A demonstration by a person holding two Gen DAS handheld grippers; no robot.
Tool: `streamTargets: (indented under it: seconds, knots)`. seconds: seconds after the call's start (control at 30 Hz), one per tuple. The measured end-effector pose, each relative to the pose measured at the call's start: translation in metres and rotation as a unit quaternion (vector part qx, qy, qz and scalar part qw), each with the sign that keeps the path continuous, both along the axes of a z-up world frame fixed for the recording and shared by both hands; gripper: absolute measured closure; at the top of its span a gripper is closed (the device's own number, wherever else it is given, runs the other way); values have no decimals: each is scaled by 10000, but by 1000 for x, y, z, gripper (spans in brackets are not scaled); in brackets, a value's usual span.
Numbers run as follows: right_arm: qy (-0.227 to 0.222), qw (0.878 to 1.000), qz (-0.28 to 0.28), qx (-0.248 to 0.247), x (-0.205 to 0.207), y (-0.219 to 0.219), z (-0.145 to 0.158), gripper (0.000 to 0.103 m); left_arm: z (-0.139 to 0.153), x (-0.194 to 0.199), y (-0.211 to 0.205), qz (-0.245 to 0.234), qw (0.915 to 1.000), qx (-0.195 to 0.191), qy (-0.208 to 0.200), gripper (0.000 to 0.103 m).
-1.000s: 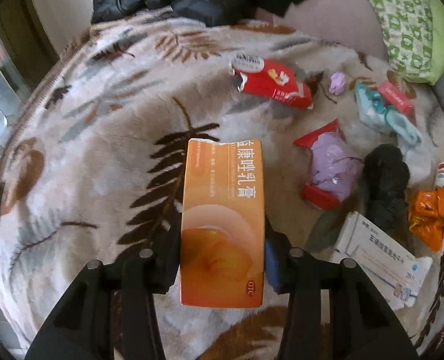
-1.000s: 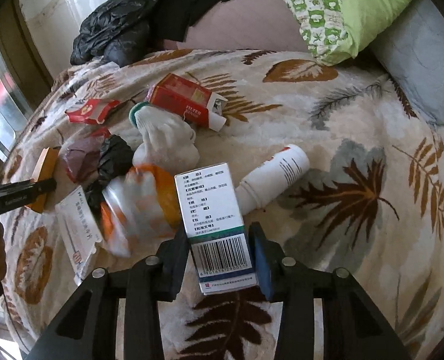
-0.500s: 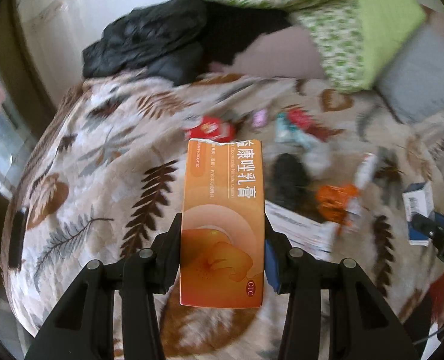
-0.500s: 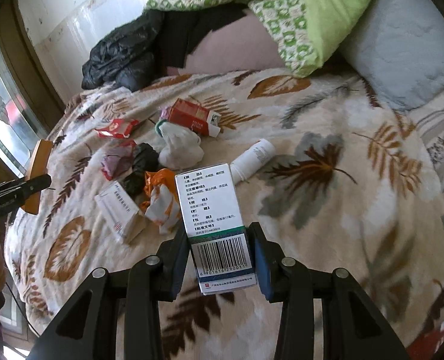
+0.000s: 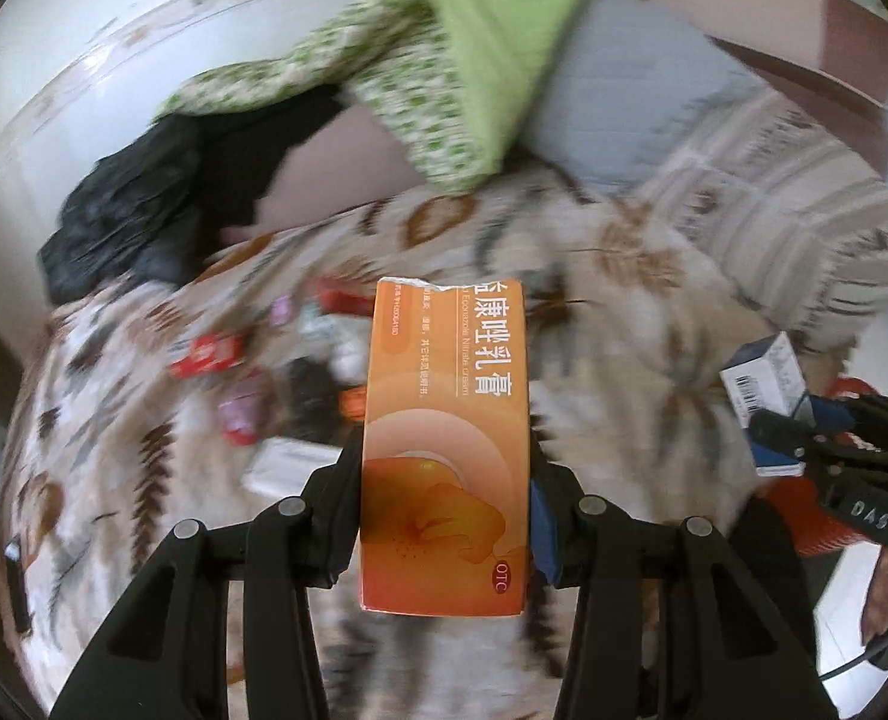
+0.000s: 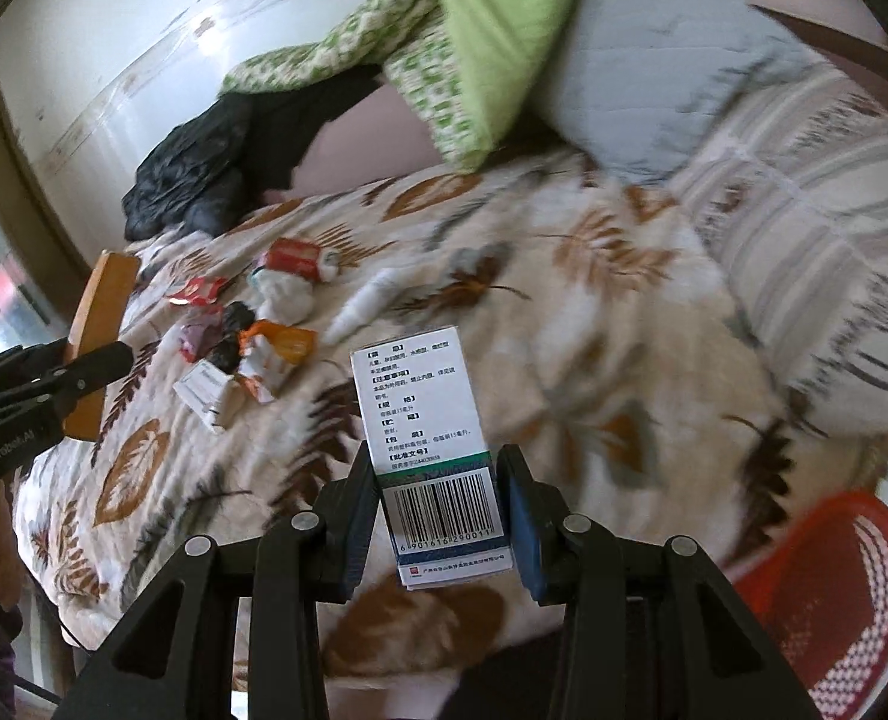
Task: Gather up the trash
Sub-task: 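Carry both boxes over the red basket and open both grippers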
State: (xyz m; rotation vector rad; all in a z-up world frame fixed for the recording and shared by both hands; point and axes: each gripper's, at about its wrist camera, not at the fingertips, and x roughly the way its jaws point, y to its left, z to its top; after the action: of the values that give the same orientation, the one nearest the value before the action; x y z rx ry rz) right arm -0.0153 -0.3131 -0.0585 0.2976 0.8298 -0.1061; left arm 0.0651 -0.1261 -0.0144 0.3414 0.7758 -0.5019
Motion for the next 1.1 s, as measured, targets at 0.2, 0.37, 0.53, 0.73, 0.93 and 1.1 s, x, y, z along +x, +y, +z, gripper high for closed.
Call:
streamTargets:
  seconds: [0.2,0.37,0.53,0.73,0.93,1.1]
  knots:
    - [8,9977,-681,-12,-51,-42,1,61,-4,-27,-71,-749,9968,-132,225,58]
    - [54,9885,-1512,56,-103,-93,0,61,-5,-56,-136,-1496,9879,-190,373,58]
    - [166,9723,-2332,55,-157,-142,-6,61,-15,-91,-213,-2314,9705,-144,660,58]
    - [237,9566,-2900,167,-195,-180,-15,60,-36,-125,-280,-3053,9449,-204,1164,51]
    - [214,9500,-3106,257,-203,-194,-22,31,-43,-136,-293,-3173,9411,-240,1143,26]
    - [159,9525,-3038,151,-193,-192,-17,31,-38,-122,-273,-2910,9494,-313,1141,26]
